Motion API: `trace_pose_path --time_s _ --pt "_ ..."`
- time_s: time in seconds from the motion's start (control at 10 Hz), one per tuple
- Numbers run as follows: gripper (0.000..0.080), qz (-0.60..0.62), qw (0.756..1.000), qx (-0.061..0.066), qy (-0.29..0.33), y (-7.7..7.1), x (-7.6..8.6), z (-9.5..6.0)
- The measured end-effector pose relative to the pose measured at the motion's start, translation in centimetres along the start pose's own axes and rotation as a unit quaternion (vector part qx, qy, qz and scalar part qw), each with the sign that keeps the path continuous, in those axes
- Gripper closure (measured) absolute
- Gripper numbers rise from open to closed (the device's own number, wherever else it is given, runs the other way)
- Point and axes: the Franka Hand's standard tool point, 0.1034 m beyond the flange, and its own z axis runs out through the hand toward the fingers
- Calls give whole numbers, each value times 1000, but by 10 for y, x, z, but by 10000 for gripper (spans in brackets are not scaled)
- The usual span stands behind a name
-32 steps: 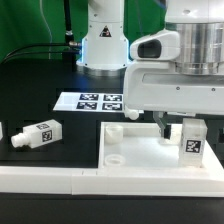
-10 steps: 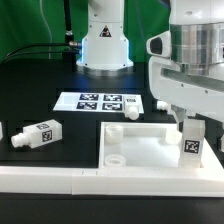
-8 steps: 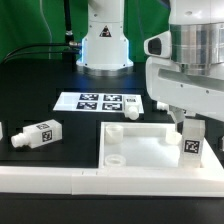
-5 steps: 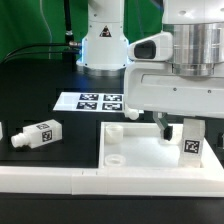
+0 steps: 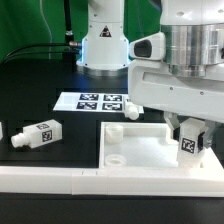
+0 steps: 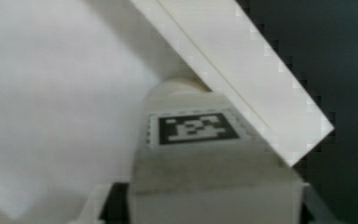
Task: Assemble one leg
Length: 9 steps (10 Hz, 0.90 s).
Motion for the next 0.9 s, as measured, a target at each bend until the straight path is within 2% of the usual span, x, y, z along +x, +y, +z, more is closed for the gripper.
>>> trace_pose_path --time_s 0.2,0.3,0.5,0.7,0.9 --pt "510 145 989 -6 -5 2 -1 0" --pt "511 240 971 -7 -8 3 0 0" --pt "511 408 913 -5 -19 4 0 -1" --pt "511 515 857 1 -35 4 -1 -2" --pt "511 560 828 -2 -34 4 -1 -2"
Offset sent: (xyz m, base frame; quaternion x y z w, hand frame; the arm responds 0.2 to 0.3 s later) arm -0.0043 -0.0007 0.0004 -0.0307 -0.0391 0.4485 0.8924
